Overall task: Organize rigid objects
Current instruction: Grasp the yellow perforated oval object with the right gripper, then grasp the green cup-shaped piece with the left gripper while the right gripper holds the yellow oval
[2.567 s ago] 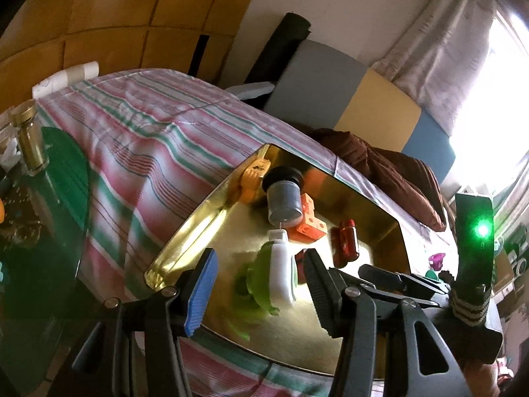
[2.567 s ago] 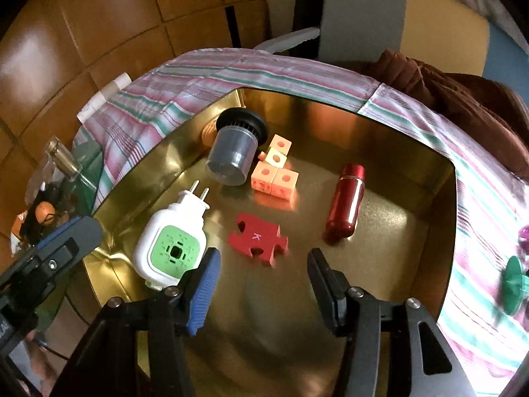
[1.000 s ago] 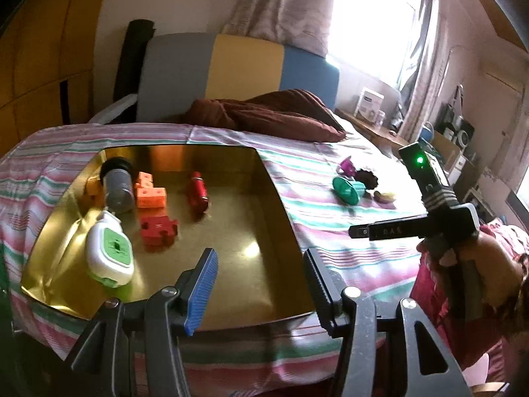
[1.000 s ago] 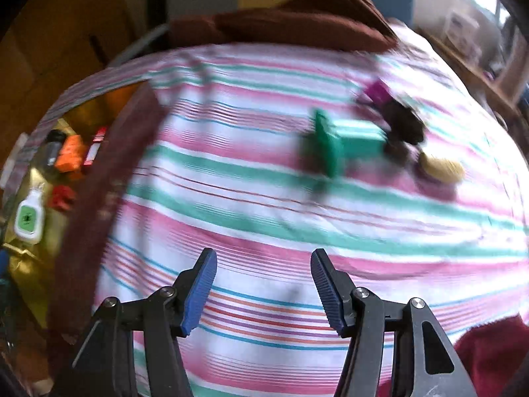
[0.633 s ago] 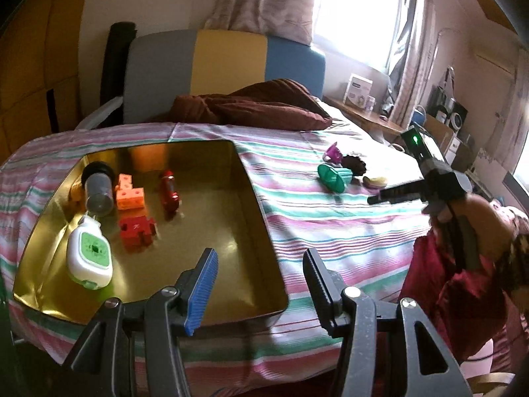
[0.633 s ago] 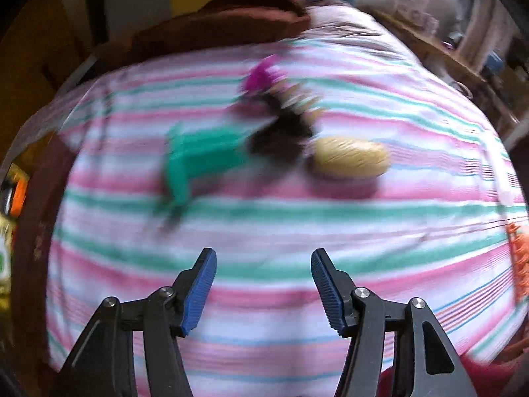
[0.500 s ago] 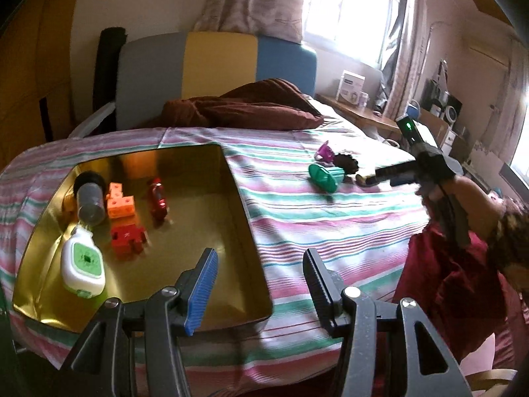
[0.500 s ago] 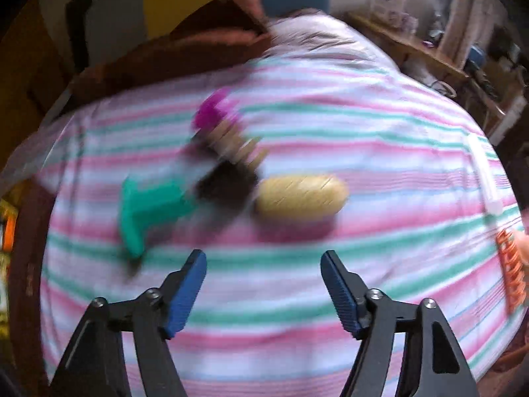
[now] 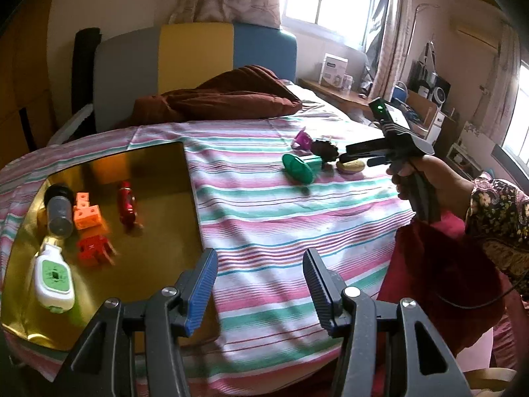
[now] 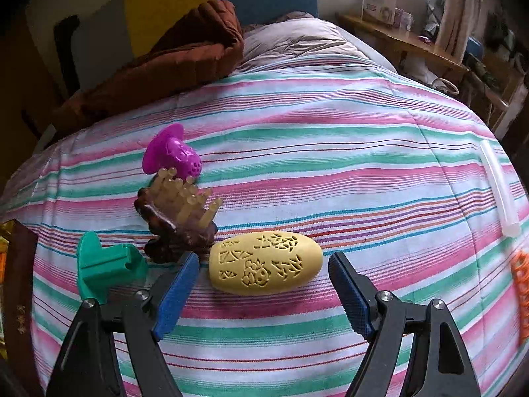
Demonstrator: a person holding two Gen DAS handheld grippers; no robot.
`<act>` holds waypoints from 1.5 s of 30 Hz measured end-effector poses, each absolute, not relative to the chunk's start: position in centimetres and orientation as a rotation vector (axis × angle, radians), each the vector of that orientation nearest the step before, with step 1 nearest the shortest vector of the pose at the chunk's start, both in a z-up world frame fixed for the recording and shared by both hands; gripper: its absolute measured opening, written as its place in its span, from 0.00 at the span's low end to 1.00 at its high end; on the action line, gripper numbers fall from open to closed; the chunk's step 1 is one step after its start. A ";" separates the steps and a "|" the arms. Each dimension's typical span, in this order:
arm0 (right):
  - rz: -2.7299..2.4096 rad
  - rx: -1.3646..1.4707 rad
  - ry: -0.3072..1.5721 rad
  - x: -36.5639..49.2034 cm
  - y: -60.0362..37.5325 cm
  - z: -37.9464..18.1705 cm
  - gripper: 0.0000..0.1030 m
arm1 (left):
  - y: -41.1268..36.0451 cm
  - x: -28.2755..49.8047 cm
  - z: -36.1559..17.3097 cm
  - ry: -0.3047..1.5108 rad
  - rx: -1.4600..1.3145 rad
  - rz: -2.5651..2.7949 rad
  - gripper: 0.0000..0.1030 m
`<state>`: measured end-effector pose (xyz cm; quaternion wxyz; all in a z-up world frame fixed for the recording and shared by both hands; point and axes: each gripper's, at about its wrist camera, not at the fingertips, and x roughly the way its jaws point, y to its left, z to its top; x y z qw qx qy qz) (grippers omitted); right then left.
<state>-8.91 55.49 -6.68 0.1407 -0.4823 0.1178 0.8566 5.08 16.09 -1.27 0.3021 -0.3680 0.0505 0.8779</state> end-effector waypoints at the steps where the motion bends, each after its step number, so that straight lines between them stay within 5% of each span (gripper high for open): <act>1: 2.478 -1.400 0.319 -9.1 55.3 -6.7 0.79 | 16.5 5.1 -1.3 0.135 -0.977 2.318 0.53; 8: 2.480 -1.432 0.187 -9.3 54.0 -7.3 0.76 | 18.6 5.2 -1.3 0.162 -0.977 2.269 0.53; 26: 2.320 -1.488 0.220 -7.8 55.5 -7.2 0.73 | 25.7 0.9 -0.9 0.226 -1.014 2.195 0.53; 45: 2.306 -1.495 0.421 -7.5 57.5 -7.4 0.73 | 36.9 -8.1 -7.4 0.217 -1.229 2.068 0.53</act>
